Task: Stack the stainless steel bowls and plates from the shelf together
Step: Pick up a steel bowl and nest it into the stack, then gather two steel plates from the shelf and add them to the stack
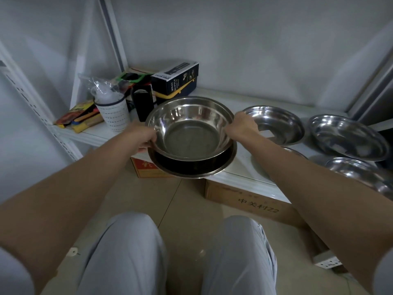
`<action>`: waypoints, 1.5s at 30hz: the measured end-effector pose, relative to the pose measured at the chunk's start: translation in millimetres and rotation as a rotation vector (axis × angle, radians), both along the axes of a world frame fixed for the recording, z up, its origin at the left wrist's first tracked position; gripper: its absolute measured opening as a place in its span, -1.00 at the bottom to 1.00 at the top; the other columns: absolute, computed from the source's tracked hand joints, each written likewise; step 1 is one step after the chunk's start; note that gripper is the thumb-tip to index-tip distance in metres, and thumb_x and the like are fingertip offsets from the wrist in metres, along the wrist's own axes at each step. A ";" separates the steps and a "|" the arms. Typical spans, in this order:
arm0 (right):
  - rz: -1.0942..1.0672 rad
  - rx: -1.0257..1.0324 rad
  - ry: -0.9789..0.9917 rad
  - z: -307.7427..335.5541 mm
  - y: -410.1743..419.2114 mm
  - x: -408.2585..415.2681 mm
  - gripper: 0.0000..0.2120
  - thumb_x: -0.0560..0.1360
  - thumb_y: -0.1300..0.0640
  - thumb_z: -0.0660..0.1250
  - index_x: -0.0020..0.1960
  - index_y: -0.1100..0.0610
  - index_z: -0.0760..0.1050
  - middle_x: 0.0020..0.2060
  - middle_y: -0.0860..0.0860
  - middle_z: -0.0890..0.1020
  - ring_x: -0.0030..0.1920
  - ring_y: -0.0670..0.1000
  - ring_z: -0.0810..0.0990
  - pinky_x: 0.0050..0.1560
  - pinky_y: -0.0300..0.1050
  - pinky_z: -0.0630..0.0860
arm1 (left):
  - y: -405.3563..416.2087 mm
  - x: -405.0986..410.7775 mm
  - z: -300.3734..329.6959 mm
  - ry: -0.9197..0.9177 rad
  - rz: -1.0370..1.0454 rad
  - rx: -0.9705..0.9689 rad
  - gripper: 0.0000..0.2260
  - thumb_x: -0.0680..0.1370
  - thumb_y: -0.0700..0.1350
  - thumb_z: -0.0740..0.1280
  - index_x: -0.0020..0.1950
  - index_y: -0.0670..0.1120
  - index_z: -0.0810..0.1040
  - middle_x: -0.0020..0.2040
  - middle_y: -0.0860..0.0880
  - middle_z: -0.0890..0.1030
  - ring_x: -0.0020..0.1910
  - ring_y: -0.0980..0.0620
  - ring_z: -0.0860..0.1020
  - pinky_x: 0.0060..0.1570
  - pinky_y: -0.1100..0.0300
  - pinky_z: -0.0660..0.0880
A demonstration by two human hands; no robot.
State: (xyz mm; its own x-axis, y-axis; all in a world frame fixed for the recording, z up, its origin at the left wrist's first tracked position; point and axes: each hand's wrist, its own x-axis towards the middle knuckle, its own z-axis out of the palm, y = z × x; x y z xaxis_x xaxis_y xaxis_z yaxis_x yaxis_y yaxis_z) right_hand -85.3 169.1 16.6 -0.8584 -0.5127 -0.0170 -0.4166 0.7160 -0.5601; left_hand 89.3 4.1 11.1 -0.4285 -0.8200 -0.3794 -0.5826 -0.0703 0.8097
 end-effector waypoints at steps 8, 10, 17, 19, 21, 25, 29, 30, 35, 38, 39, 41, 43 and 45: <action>0.040 0.098 -0.054 -12.3 9.3 -1.4 -0.73 0.50 0.15 0.31 0.09 0.32 0.54 -0.09 0.17 0.59 0.07 0.20 0.61 0.03 -0.01 0.54 | -5.1 -1.7 -17.2 -0.204 -0.059 -0.151 -0.93 0.45 -0.32 0.40 -0.19 -0.22 0.52 -0.22 -0.17 0.58 -0.28 -0.04 0.57 -0.30 0.16 0.58; 0.054 0.103 -0.067 -16.4 7.9 -0.3 -0.67 0.53 0.06 0.30 0.09 0.33 0.54 -0.17 0.12 0.58 0.00 0.17 0.61 0.03 0.00 0.56 | -5.0 -3.3 -18.2 -0.255 -0.074 -0.229 -0.95 0.44 -0.32 0.41 -0.16 -0.23 0.55 -0.21 -0.19 0.62 -0.34 -0.03 0.59 -0.44 0.21 0.51; 0.047 0.120 -0.081 -24.0 2.5 -3.3 -0.95 0.48 0.26 0.31 -0.10 0.25 0.52 -0.25 0.11 0.53 -0.10 0.13 0.61 -0.06 -0.07 0.56 | -10.3 0.1 -26.9 -0.454 -0.207 -0.505 -0.74 0.36 -0.21 0.47 -0.40 -0.16 0.40 -0.38 -0.07 0.47 -0.37 0.00 0.45 -0.46 0.21 0.31; 0.054 0.118 -0.084 -26.2 0.4 -5.0 -0.95 0.47 0.30 0.31 -0.08 0.26 0.53 -0.22 0.12 0.56 -0.12 0.13 0.61 -0.06 -0.06 0.58 | -10.2 -2.2 -29.1 -0.479 -0.218 -0.530 -0.73 0.38 -0.21 0.46 -0.39 -0.16 0.38 -0.38 -0.07 0.44 -0.40 0.03 0.40 -0.47 0.22 0.28; 0.068 0.121 -0.087 -27.8 -1.0 -7.5 -0.91 0.47 0.31 0.31 -0.04 0.29 0.55 -0.29 0.10 0.53 -0.17 0.11 0.60 -0.08 -0.08 0.58 | -10.1 -5.6 -31.6 -0.504 -0.231 -0.547 -0.72 0.41 -0.20 0.43 -0.37 -0.15 0.36 -0.32 -0.08 0.46 -0.38 0.03 0.39 -0.45 0.22 0.28; 0.053 0.108 -0.066 -22.5 5.1 -12.4 -0.97 0.50 0.26 0.29 -0.11 0.22 0.46 -0.28 0.09 0.50 -0.28 0.06 0.53 -0.17 -0.11 0.43 | -0.8 -21.4 -34.8 -0.424 -0.256 -0.656 -0.77 0.43 -0.04 0.39 -0.13 -0.16 0.44 0.06 -0.22 0.53 0.00 -0.19 0.53 -0.11 0.01 0.53; -0.009 0.031 -0.020 -12.9 21.0 -27.6 -0.70 0.47 0.16 0.29 0.16 0.25 0.52 0.11 0.19 0.59 0.16 0.22 0.58 0.02 -0.04 0.47 | 26.0 -56.1 -28.8 -0.238 -0.331 -0.708 -0.69 0.46 0.00 0.34 0.10 -0.16 0.54 0.04 -0.16 0.62 -0.01 -0.17 0.58 -0.19 0.09 0.48; -0.029 0.011 -0.005 -10.4 26.7 -32.8 -0.68 0.48 0.13 0.27 0.19 0.23 0.52 0.16 0.18 0.59 0.19 0.22 0.57 0.03 -0.04 0.46 | 35.4 -67.0 -24.8 -0.182 -0.350 -0.694 -0.72 0.47 -0.03 0.33 0.11 -0.15 0.56 0.01 -0.13 0.64 -0.06 -0.12 0.59 -0.23 0.13 0.44; -0.123 -0.044 0.069 4.5 61.8 -59.6 -0.62 0.48 0.04 0.27 0.24 0.16 0.53 0.20 0.14 0.60 0.23 0.19 0.56 0.07 -0.06 0.46 | 84.2 -123.9 -5.7 -0.052 -0.448 -0.669 -0.62 0.52 -0.09 0.26 0.33 -0.11 0.48 0.23 -0.14 0.58 0.15 -0.13 0.56 -0.05 0.13 0.40; -0.148 -0.038 0.098 10.8 88.5 -73.6 -0.61 0.44 0.08 0.27 0.25 0.10 0.52 0.20 0.14 0.60 0.23 0.20 0.55 0.12 -0.02 0.48 | 107.7 -152.5 -2.0 -0.005 -0.519 -0.694 -0.58 0.52 -0.02 0.26 0.37 -0.06 0.45 0.18 -0.20 0.60 0.13 -0.19 0.57 0.03 0.05 0.47; -0.162 -0.041 0.106 12.2 98.9 -78.6 -0.60 0.45 0.09 0.25 0.27 0.09 0.51 0.22 0.15 0.59 0.23 0.21 0.54 0.16 0.00 0.49 | 116.0 -161.5 -1.9 0.004 -0.540 -0.709 -0.58 0.51 0.00 0.26 0.37 -0.05 0.46 0.17 -0.20 0.61 0.13 -0.21 0.57 0.05 0.04 0.47; -0.207 -0.049 0.115 11.8 121.5 -90.8 -0.61 0.48 0.08 0.24 0.29 0.09 0.50 0.23 0.15 0.57 0.24 0.21 0.53 0.19 0.04 0.50 | 132.4 -177.3 -3.0 0.014 -0.566 -0.740 -0.59 0.51 0.02 0.26 0.36 -0.01 0.47 0.20 -0.20 0.60 0.17 -0.23 0.55 0.10 0.03 0.47; -0.273 -0.052 0.117 7.4 144.3 -104.9 -0.65 0.50 0.06 0.23 0.26 0.09 0.52 0.21 0.14 0.59 0.23 0.20 0.54 0.16 0.03 0.51 | 147.9 -189.7 -6.7 0.007 -0.611 -0.752 -0.59 0.51 0.02 0.26 0.36 -0.01 0.47 0.26 -0.19 0.57 0.22 -0.24 0.53 0.14 0.03 0.45; -0.331 -0.052 0.100 0.8 164.0 -118.4 -0.68 0.50 0.02 0.22 0.19 0.08 0.55 0.16 0.14 0.62 0.21 0.20 0.55 0.12 0.02 0.51 | 159.4 -200.7 -13.3 0.006 -0.658 -0.753 -0.60 0.52 0.01 0.24 0.35 0.00 0.48 0.32 -0.15 0.54 0.26 -0.23 0.50 0.18 0.01 0.44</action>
